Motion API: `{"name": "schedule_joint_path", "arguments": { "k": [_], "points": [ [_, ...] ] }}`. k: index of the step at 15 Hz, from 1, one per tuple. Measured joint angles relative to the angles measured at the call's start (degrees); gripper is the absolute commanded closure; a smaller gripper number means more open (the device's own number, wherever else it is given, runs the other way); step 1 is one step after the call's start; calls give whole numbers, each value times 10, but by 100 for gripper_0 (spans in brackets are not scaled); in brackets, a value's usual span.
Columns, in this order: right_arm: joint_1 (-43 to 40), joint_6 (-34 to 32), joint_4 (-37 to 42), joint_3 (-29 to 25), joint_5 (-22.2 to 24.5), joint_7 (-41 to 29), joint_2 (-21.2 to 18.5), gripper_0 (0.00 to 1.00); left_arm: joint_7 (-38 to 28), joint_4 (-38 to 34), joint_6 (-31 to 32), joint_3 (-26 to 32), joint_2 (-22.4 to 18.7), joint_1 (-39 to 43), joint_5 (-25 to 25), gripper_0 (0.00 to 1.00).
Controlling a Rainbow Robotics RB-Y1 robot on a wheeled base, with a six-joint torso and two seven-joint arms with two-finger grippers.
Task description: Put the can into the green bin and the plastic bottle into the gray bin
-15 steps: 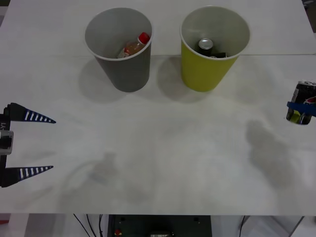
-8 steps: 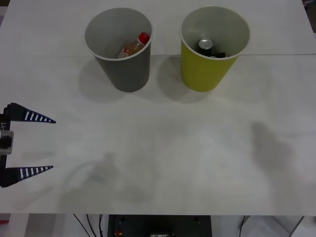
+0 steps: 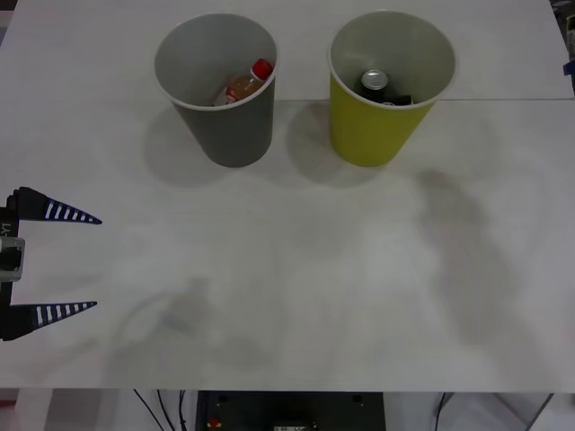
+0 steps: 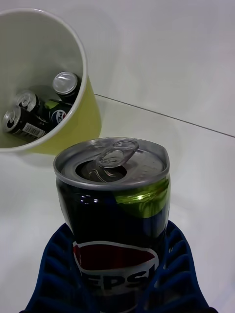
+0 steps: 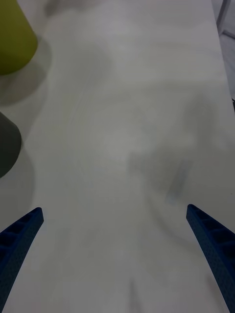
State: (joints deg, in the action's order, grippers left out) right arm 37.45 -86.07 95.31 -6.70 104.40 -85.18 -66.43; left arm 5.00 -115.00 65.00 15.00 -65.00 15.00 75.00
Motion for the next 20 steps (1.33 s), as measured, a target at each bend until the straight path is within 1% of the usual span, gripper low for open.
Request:
{"name": "schedule_joint_path", "arguments": {
  "k": [2,4,6,8,10,14,16,17,18,19,20],
  "points": [
    [108,0,-45,102,44,4,9,100,0,0,0,0,0,0,0,0],
    [203,1,-101,181,76,33,44,100,0,0,0,0,0,0,0,0],
    [258,8,-159,210,96,59,87,100,0,0,0,0,0,0,0,0],
    [294,19,-213,216,114,84,134,100,0,0,0,0,0,0,0,0],
    [321,41,-255,235,123,103,169,100,0,0,0,0,0,0,0,0],
    [361,83,-298,311,131,106,219,100,0,0,0,0,0,0,0,0],
    [368,91,-307,327,137,108,240,100,0,0,0,0,0,0,0,0],
    [368,91,-309,328,140,113,247,85,0,0,0,0,0,0,0,0],
    [368,91,-310,328,141,119,250,41,0,0,0,0,0,0,0,0],
    [368,91,-310,328,142,125,251,10,0,0,0,0,0,0,0,0],
    [368,90,-310,328,141,130,251,0,0,0,0,0,0,0,0,0]
  ]
}}
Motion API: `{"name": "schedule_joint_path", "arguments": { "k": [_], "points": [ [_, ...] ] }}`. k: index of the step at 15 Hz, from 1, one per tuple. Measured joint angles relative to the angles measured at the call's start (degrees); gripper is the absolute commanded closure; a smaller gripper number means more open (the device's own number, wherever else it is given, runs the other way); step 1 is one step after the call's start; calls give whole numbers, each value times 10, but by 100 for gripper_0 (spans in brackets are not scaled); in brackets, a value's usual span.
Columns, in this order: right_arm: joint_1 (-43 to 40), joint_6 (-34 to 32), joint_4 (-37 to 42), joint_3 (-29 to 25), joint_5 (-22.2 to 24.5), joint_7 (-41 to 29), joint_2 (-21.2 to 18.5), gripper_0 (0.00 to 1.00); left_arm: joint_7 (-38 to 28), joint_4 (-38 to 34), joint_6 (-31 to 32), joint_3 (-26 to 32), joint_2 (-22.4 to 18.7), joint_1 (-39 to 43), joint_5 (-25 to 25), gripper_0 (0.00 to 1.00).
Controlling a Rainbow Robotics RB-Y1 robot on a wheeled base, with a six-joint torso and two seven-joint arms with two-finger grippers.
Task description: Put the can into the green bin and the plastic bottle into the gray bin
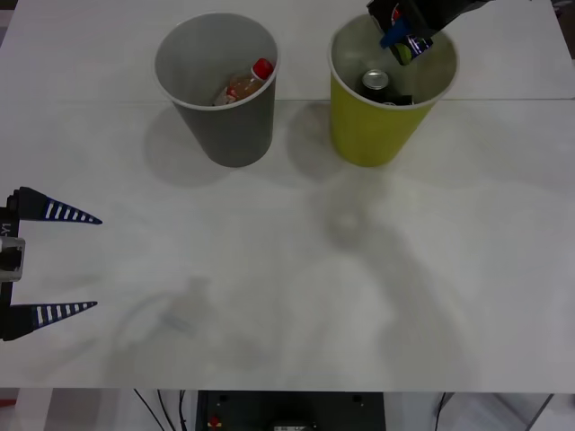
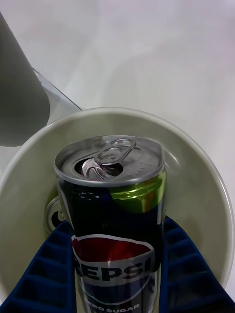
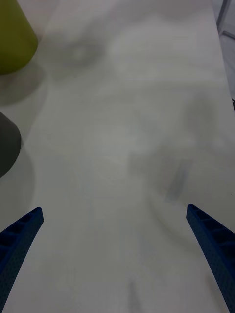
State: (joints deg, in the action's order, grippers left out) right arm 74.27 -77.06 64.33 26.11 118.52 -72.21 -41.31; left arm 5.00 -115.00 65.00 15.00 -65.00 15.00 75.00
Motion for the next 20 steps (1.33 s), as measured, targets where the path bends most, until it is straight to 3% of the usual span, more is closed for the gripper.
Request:
{"name": "schedule_joint_path", "arguments": {
  "k": [6,8,11,15,20],
  "points": [
    [-1,-30,15,-4,-14,19,-25,0,0,0,0,0,0,0,0,0],
    [-12,-64,43,-34,-33,26,-48,0,0,0,0,0,0,0,0,0],
    [-57,-104,80,-111,-107,83,-91,0,0,0,0,0,0,0,0,0],
    [-166,-124,200,-182,-182,107,-155,0,0,0,0,0,0,0,0,0],
    [-367,-123,402,-308,-204,156,-189,0,0,0,0,0,0,0,0,0]
  ]
}}
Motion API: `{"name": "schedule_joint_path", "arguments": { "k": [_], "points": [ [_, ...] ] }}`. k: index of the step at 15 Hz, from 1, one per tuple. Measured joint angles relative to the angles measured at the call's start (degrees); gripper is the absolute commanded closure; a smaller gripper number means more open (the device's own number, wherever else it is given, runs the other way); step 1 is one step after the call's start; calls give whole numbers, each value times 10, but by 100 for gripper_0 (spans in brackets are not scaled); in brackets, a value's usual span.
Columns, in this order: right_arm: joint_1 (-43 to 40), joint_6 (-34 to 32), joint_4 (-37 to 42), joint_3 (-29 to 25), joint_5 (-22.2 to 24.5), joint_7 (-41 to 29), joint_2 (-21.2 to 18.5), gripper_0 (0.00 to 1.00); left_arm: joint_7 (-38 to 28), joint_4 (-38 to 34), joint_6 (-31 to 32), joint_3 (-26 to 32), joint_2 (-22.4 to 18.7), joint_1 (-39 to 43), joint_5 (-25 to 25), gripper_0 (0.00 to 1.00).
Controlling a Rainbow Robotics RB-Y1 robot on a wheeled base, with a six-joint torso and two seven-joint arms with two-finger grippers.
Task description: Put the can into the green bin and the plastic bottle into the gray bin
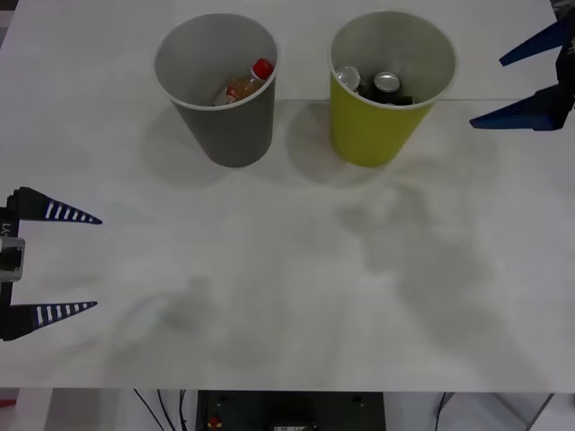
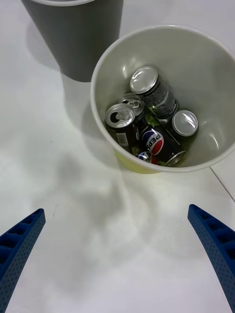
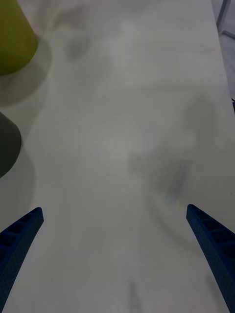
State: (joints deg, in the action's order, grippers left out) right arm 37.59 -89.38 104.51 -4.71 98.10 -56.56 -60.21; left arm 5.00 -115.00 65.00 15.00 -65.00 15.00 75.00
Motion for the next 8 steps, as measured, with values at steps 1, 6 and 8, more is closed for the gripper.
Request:
{"name": "schedule_joint_path", "arguments": {
  "k": [1,6,8],
  "points": [
    [-44,1,29,-26,-4,28,-2,0,0,0,0,0,0,0,0,0],
    [-237,45,115,-121,-48,156,-3,0,0,0,0,0,0,0,0,0],
    [-316,79,140,-152,-73,201,-3,0,0,0,0,0,0,0,0,0]
  ]
}}
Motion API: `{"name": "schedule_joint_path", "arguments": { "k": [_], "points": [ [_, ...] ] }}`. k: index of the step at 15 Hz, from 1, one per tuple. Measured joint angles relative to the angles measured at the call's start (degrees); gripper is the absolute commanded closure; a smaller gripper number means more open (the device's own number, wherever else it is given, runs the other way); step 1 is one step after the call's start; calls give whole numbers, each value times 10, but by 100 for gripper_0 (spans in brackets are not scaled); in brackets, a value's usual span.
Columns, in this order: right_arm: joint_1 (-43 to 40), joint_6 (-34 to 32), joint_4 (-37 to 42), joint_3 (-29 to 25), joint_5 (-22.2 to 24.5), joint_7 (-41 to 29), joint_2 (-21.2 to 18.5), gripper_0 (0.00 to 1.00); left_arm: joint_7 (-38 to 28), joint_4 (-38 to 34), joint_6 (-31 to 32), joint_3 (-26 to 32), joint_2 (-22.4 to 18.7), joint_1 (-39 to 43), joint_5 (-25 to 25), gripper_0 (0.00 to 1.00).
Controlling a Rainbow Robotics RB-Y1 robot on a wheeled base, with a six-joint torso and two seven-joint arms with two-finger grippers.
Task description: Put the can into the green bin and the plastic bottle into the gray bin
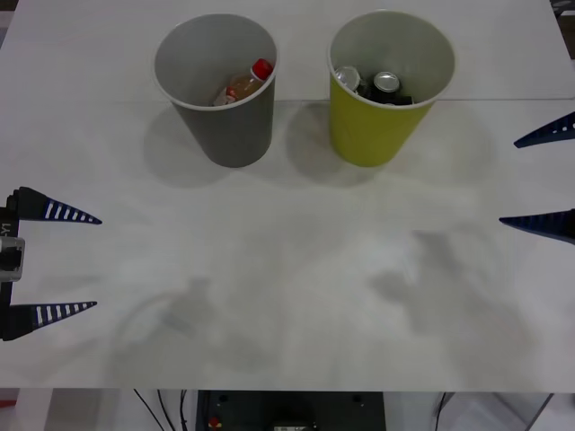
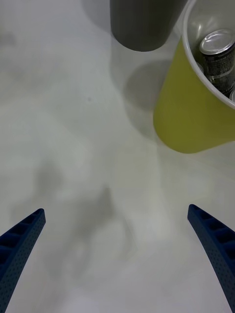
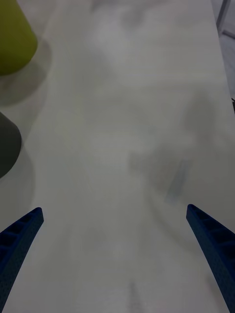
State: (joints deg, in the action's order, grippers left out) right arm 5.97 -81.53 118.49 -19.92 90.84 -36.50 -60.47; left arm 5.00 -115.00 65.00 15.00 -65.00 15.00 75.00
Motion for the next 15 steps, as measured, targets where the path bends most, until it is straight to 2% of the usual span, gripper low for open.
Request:
{"name": "schedule_joint_path", "arguments": {
  "k": [7,10,15],
  "points": [
    [-174,93,17,-32,-74,132,16,0,0,0,0,0,0,0,0,0],
    [-209,98,17,-41,-78,176,45,0,0,0,0,0,0,0,0,0],
    [-256,98,35,-54,-73,188,54,0,0,0,0,0,0,0,0,0]
  ]
}}
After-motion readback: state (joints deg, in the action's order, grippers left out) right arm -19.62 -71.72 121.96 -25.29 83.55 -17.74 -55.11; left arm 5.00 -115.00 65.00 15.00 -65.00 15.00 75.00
